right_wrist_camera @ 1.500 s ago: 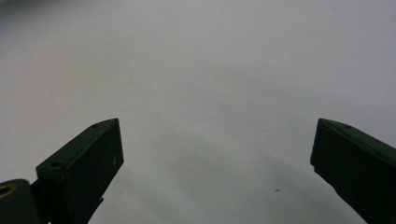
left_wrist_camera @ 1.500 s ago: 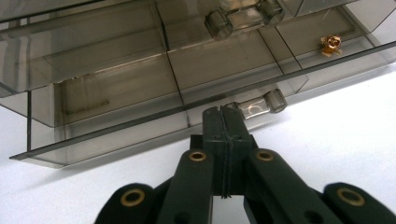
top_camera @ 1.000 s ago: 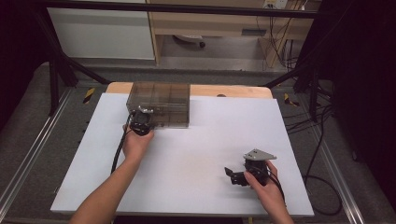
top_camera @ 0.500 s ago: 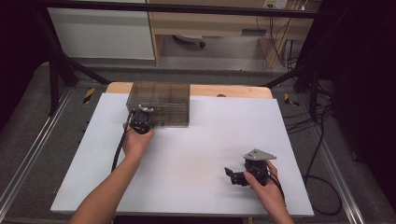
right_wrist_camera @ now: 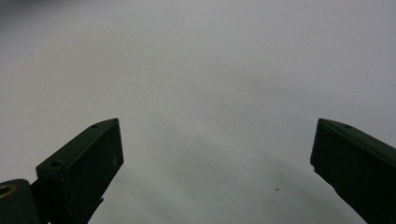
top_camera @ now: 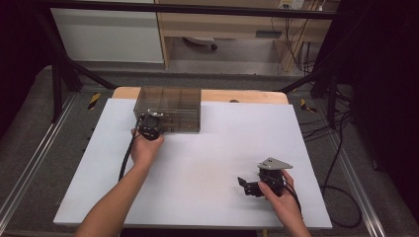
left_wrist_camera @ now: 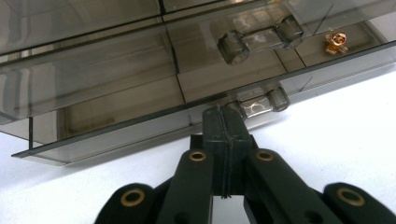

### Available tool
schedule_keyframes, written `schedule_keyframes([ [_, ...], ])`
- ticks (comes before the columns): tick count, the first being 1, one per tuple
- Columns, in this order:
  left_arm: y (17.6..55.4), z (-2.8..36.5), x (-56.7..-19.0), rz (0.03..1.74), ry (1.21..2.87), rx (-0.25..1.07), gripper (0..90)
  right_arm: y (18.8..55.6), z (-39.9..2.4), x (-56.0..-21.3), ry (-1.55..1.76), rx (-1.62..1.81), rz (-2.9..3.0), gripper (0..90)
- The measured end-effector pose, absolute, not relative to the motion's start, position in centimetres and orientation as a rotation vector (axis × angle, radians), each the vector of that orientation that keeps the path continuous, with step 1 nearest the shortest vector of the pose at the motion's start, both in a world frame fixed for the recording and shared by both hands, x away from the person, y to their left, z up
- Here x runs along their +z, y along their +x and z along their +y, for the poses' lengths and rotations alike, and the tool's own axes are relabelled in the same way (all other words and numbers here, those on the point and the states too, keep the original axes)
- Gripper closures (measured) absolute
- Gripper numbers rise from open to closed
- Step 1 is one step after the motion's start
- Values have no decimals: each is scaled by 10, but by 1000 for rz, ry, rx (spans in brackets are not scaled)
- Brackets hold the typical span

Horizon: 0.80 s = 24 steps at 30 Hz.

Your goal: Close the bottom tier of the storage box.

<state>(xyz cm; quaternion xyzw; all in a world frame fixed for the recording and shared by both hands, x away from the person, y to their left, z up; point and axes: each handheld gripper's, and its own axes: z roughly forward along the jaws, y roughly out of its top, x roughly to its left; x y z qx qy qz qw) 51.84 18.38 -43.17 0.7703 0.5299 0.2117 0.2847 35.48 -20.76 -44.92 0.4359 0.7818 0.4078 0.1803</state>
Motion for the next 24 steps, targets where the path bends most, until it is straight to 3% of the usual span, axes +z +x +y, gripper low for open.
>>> schedule_keyframes([
  [24,524,186,-433,1430,2054,572,900,355,-207,-450,1226,1155,2210,31],
])
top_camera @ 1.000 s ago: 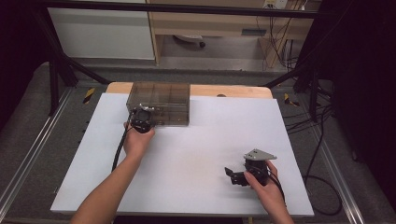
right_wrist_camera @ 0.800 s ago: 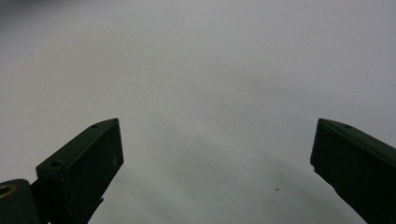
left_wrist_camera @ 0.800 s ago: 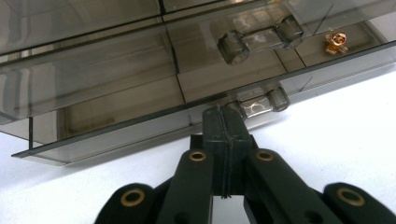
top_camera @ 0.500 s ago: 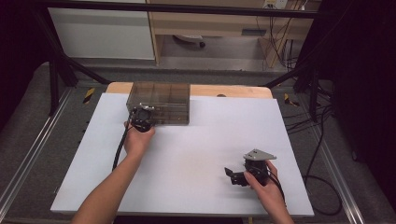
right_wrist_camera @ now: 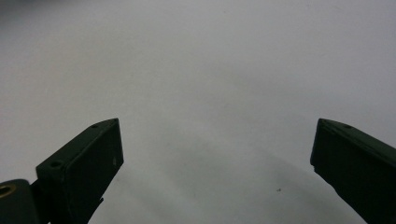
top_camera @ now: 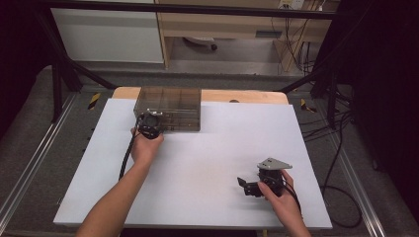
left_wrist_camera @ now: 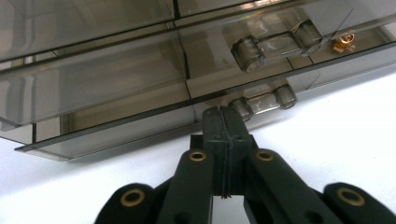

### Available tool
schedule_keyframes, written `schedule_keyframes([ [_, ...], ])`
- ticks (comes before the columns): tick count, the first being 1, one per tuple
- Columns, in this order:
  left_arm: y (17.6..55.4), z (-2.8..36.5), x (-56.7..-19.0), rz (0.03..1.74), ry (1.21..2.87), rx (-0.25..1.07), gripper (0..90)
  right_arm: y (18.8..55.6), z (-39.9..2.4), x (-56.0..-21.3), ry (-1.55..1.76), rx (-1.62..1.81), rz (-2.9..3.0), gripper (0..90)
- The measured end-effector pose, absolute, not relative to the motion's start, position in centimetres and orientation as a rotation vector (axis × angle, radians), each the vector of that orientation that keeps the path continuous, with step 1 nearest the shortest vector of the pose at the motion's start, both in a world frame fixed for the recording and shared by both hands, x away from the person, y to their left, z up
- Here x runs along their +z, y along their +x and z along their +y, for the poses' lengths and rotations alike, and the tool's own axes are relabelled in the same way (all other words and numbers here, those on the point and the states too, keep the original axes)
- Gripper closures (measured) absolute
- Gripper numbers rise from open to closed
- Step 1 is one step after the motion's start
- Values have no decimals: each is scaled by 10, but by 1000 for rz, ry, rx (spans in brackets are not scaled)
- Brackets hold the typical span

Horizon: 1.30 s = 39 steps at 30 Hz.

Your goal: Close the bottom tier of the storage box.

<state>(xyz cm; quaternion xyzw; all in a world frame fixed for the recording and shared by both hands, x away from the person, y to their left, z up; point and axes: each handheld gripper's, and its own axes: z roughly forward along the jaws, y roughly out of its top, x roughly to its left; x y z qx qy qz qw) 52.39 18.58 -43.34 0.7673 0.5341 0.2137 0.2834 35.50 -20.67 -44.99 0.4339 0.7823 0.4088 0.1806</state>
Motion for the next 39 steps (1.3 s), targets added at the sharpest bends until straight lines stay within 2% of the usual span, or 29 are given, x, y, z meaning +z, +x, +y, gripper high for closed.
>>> schedule_keyframes([
  [39,532,183,-433,1425,2061,579,900,355,-207,-451,1227,1150,2219,31],
])
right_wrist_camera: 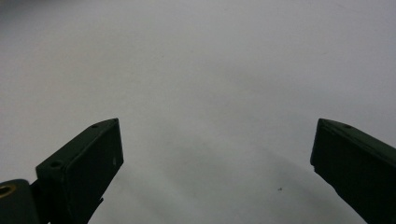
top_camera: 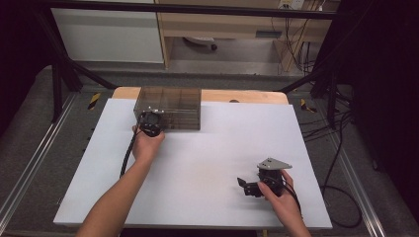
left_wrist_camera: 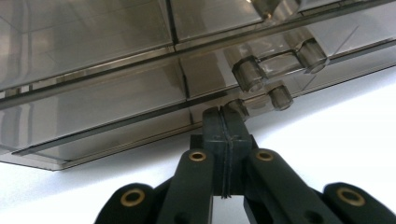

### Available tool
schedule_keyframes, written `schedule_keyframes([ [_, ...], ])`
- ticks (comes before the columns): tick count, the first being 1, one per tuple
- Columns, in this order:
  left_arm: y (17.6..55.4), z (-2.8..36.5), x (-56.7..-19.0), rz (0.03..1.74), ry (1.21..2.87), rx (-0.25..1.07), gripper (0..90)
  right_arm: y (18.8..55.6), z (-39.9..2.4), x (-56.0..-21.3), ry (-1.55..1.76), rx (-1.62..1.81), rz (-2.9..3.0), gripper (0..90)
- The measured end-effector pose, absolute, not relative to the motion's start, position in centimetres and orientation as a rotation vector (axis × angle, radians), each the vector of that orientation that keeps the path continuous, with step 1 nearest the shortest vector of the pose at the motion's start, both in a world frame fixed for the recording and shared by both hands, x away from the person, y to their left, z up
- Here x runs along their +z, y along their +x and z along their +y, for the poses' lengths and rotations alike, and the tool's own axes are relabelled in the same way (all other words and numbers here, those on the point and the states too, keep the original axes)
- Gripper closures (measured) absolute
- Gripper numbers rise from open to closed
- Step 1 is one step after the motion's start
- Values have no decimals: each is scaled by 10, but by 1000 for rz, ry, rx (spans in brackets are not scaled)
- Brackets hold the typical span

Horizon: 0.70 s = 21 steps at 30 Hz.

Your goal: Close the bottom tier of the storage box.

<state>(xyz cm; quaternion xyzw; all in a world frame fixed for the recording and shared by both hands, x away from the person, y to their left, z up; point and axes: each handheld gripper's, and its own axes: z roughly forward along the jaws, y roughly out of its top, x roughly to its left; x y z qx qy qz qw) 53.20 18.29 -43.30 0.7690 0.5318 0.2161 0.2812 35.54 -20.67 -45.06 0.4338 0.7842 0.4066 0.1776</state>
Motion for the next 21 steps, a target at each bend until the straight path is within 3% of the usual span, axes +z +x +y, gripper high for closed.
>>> schedule_keyframes([
  [21,533,187,-436,1417,2073,560,900,359,-208,-453,1232,1141,2227,31],
])
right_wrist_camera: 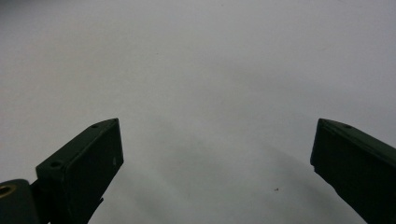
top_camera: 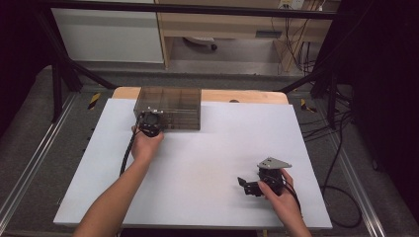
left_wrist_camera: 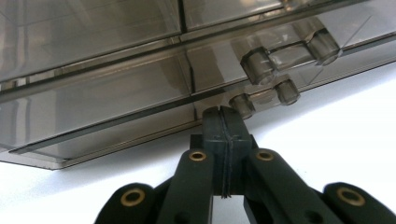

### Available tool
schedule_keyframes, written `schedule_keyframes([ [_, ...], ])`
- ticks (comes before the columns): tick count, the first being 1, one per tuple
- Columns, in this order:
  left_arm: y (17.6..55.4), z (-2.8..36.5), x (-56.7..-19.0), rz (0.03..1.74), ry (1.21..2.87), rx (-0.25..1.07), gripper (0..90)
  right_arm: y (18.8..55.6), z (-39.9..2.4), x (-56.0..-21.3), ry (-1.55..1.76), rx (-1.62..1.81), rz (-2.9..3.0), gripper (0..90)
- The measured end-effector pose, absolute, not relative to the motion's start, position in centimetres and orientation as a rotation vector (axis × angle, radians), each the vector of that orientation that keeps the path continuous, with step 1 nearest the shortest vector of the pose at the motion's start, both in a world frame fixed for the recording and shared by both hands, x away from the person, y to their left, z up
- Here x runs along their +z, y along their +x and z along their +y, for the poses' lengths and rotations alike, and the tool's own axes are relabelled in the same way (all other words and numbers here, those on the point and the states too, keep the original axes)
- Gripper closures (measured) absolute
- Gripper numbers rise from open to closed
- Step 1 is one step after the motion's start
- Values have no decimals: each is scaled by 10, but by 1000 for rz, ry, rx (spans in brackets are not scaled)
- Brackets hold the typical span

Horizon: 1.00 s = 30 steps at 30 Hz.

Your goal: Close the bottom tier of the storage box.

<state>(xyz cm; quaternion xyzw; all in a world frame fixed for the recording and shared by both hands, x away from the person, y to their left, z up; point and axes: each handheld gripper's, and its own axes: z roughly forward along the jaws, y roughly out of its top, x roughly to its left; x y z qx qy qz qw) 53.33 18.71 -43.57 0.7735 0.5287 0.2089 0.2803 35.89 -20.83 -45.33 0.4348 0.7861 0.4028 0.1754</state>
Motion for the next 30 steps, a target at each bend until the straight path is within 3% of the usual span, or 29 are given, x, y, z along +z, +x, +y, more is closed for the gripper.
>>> schedule_keyframes([
  [26,518,185,-421,1365,2044,582,900,359,-206,-454,1232,1132,2226,31],
  [28,512,184,-420,1347,2045,572,831,358,-204,-454,1231,1127,2228,31],
  [30,507,183,-418,1322,2034,575,681,357,-204,-454,1230,1119,2229,31],
])
